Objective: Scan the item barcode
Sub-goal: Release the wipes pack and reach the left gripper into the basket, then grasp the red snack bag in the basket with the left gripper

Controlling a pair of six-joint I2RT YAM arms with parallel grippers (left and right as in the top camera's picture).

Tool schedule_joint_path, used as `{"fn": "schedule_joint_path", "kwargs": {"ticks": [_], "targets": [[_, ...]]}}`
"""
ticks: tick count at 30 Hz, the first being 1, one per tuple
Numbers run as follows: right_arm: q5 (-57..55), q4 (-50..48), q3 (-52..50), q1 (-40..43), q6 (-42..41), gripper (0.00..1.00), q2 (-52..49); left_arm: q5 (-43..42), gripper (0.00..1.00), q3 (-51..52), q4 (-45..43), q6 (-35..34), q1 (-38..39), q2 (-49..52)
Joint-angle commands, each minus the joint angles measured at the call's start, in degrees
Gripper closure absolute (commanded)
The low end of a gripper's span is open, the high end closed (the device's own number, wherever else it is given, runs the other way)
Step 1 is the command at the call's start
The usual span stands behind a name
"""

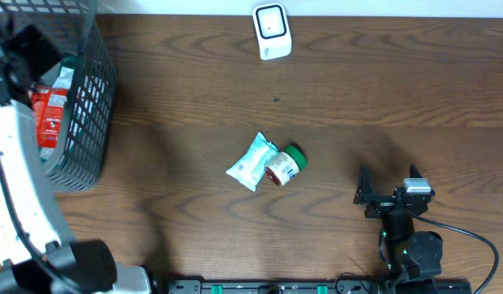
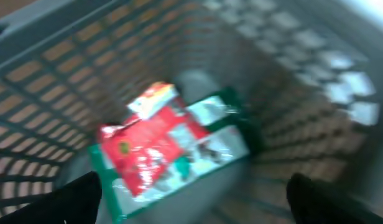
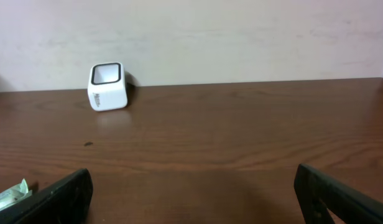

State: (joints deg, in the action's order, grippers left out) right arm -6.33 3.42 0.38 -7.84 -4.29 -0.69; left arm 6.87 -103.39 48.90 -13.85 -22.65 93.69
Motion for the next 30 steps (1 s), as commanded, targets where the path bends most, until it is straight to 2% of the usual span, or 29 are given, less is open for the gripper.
{"fn": "schedule_joint_path", "kwargs": {"ticks": [1,4,8,19,23,30], "targets": [[-0.7,0.2,-0.1,0.7,0.2,0.01,0.3,0.3,0.01,0.0,0.3,7.1,-4.0,5.2],[-0.7,0.2,-0.1,0.7,0.2,0.01,0.3,-2.6,0.0,0.0,0.2,10.7,-6.1,9.3],[-0.7,0.2,-0.1,0.7,0.2,0.01,0.3,-5.2,0.01,0.0,-0.5,12.0,-7.4,14.5],[-0.7,0.2,-0.1,0.7,0.2,0.01,0.3,-6.2,0.0,0.0,-3.2,16.4,-7.4,26.6],[-0.7,0.2,-0.1,0.7,0.2,0.01,0.3,-7.5,0.06,0.0,-3.5,17.7,-7.4,29.9],[-0.7,0.2,-0.1,0.7,0.2,0.01,0.3,-7.6,0.07,0.2,-3.9,17.7,-7.4,32.5]]}}
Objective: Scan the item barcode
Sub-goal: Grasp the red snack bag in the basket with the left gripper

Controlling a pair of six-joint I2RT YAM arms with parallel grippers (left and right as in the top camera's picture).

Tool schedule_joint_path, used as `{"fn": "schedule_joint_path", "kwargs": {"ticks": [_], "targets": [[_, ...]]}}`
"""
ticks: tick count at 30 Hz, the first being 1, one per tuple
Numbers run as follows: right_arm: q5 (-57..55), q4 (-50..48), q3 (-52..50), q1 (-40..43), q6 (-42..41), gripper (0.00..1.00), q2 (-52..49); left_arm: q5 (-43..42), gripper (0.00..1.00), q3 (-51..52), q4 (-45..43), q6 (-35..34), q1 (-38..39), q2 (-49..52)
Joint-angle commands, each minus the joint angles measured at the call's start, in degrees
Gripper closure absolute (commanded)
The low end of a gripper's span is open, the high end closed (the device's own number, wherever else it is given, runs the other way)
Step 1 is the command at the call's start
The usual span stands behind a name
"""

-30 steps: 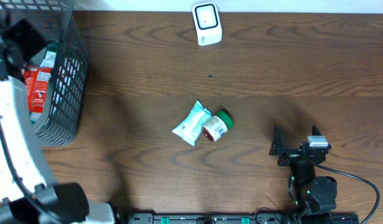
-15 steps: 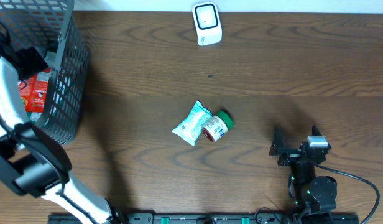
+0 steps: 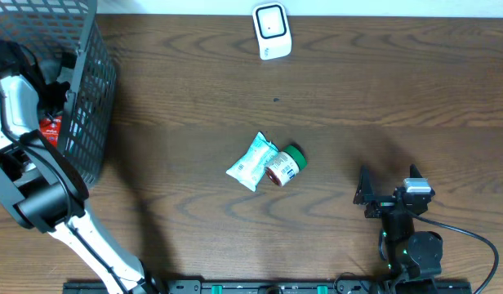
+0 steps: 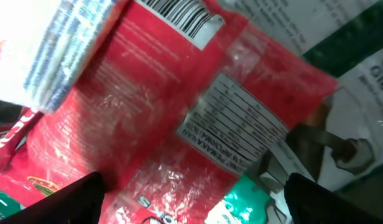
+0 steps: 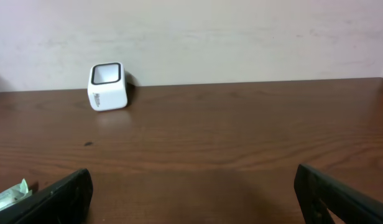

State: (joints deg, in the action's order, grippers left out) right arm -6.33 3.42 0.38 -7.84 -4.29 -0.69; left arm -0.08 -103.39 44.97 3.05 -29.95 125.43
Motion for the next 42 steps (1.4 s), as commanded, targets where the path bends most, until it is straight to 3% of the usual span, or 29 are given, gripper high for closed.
{"fn": "schedule_joint_path", "kwargs": {"ticks": [1,7,10,16,19,25,26,42], "targets": [[-0.7,0.2,-0.1,0.7,0.2,0.01,0.3,-0.6,0.07,0.2,-0.1,0.8,-0.1,0.9],[-0.7,0.2,-0.1,0.7,0.2,0.01,0.3,-0.6,0.08,2.3,-2.1,0.8,-0.1,1.2],[-0.7,0.2,-0.1,0.7,0.2,0.01,0.3,-0.5,0.21,3.0,-2.4,0.8,-0.1,1.6],[-0.7,0.2,-0.1,0.7,0.2,0.01,0.3,-0.5,0.31,4.9,-3.4,0.8,-0.1,1.9],[-0.7,0.2,-0.1,0.7,0.2,0.01,0.3,-0.5,0.55,4.9,-3.8,0.8,-0.1,1.9],[-0.7,0.2,-0.1,0.7,0.2,0.01,0.3,-0.6,0.81,3.4,-3.9,0.7,-0.1,-1.3],[-0.7,0.2,-0.1,0.7,0.2,0.01,0.3,-0.6,0.91,3.3,-3.9,0.7,-0.1,-2.5],[-0.7,0.2,-0.1,0.7,0.2,0.01,0.3,-0.6,0.93,3.3,-4.8,-8.2,-0.1,-30.7]]}}
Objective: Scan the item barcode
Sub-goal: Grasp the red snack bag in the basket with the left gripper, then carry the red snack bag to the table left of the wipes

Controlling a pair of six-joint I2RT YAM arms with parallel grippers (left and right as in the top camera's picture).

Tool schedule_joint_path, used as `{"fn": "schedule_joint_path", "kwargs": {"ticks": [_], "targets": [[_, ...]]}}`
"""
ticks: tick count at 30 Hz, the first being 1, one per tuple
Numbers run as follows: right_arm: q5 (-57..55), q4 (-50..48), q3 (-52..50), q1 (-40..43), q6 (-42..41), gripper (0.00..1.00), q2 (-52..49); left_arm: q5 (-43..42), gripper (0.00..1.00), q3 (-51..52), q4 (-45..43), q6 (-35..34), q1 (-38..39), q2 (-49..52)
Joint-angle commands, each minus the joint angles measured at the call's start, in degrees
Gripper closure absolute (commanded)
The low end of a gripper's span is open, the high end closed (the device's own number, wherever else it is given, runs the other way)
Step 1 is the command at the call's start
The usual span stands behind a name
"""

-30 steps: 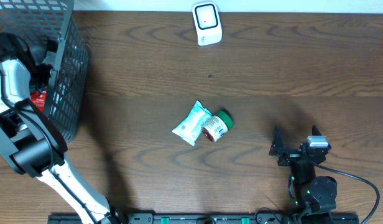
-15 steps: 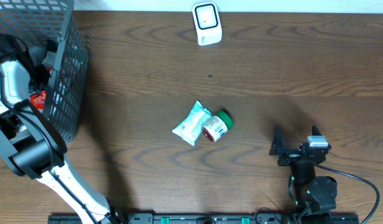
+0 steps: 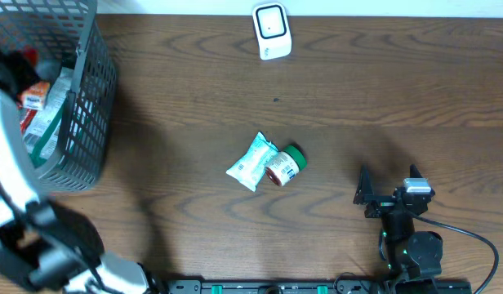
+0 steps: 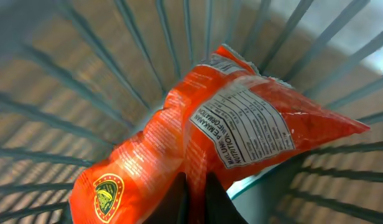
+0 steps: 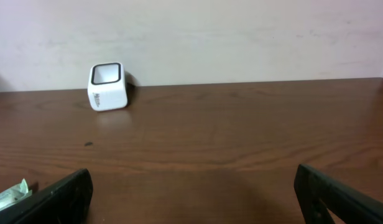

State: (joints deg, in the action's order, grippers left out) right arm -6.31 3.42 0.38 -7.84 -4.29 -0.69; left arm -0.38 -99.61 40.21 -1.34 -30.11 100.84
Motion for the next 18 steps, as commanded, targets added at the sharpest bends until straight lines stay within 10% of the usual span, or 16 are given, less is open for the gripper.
{"fn": "schedule_joint_path", "kwargs": {"ticks": [1,18], "targets": [[-0.7,0.2,-0.1,0.7,0.2,0.01,0.3,-0.5,0.93,-0.4,0.2,-4.4,0.2,-7.9],[-0.7,0.2,-0.1,0.7,0.2,0.01,0.3,-0.5,0.93,0.6,18.5,-10.9,25.9,-31.3]]}}
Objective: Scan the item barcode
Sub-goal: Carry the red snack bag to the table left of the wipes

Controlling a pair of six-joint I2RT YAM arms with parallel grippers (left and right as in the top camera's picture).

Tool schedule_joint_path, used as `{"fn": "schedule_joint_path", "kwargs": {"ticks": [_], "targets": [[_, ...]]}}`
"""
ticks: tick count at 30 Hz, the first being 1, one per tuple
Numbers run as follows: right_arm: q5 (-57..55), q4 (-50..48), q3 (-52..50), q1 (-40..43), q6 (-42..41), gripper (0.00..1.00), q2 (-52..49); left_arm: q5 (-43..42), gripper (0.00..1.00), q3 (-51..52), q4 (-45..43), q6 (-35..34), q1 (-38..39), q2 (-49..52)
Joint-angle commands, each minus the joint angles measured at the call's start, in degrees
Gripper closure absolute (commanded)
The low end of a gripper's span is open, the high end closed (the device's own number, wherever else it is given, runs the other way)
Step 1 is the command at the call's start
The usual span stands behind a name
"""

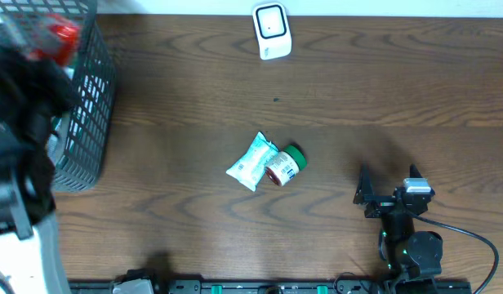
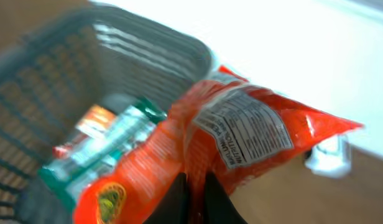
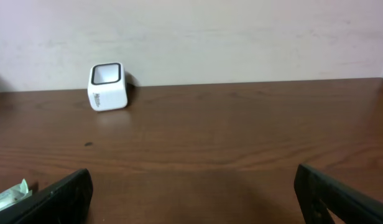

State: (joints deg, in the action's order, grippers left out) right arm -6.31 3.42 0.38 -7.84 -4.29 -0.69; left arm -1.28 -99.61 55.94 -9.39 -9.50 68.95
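Note:
My left gripper (image 2: 194, 186) is shut on a red snack packet (image 2: 241, 134), its nutrition label facing the wrist camera. It hangs above the grey basket (image 2: 67, 74). Overhead, the packet (image 1: 62, 33) shows blurred at the top left over the basket (image 1: 84, 122), with the left arm high and close to the camera. The white barcode scanner (image 1: 270, 31) stands at the table's far edge, also seen as the scanner (image 3: 107, 86) and the scanner (image 2: 328, 152). My right gripper (image 1: 388, 196) rests open and holds nothing at the front right.
A white packet (image 1: 251, 162) and a small bottle with a green cap (image 1: 284, 166) lie together mid-table. More packets (image 2: 107, 137) lie in the basket. The white packet's corner (image 3: 8, 196) shows at the right wrist view's lower left.
My left gripper, still shut on the red packet, has risen from inside the basket to above its rim. The scanner now shows behind the packet. The right arm has not moved.
My left gripper was open above the packets in the basket. Then it was down close on the red packet, still open. Then it was shut on the packet inside the basket, and now holds it above the rim. The right gripper stayed open and still.

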Motion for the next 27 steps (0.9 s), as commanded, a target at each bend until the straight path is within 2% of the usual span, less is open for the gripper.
{"fn": "schedule_joint_path", "kwargs": {"ticks": [1,5,11,16,27], "targets": [[-0.7,0.2,-0.1,0.7,0.2,0.01,0.3,0.4,0.93,1.4,4.3,-3.7,7.6,0.9],[-0.7,0.2,-0.1,0.7,0.2,0.01,0.3,0.4,0.93,8.7,5.9,-6.4,17.5,3.0],[-0.7,0.2,-0.1,0.7,0.2,0.01,0.3,0.5,0.93,23.1,-2.9,-11.1,26.1,9.0],[-0.7,0.2,-0.1,0.7,0.2,0.01,0.3,1.5,0.93,28.3,-10.9,-13.4,28.5,15.8],[-0.7,0.2,-0.1,0.7,0.2,0.01,0.3,6.3,0.93,28.3,-16.2,-13.7,30.8,28.6]]}}
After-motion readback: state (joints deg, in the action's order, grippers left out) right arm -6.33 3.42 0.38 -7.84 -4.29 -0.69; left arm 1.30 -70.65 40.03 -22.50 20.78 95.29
